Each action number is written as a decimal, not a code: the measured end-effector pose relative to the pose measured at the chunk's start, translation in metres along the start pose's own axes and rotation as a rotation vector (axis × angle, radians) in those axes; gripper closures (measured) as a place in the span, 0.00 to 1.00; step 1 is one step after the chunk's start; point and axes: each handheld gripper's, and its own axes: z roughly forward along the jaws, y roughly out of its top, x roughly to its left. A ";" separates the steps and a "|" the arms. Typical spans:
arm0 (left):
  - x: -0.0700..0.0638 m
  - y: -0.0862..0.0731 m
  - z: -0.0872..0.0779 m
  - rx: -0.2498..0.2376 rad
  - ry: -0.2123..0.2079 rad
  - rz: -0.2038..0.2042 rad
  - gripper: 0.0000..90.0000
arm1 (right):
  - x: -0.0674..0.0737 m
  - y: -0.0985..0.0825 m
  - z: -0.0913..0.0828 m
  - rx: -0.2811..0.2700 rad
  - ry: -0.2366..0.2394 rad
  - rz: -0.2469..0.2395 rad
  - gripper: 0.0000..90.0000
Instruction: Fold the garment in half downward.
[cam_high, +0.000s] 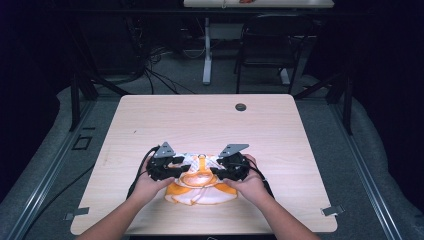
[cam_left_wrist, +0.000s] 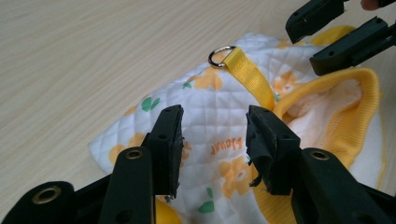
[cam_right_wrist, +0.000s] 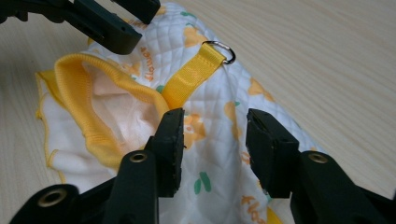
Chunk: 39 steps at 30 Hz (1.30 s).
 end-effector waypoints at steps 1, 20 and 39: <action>0.000 -0.001 0.002 0.005 -0.007 -0.002 0.60 | 0.000 0.000 0.002 0.009 0.003 -0.005 0.60; -0.020 -0.039 -0.010 0.058 -0.085 0.086 0.50 | 0.021 -0.035 0.000 0.038 0.034 -0.095 0.50; -0.022 -0.060 -0.018 0.051 -0.118 0.058 0.50 | 0.023 -0.052 0.005 0.044 0.039 -0.109 0.52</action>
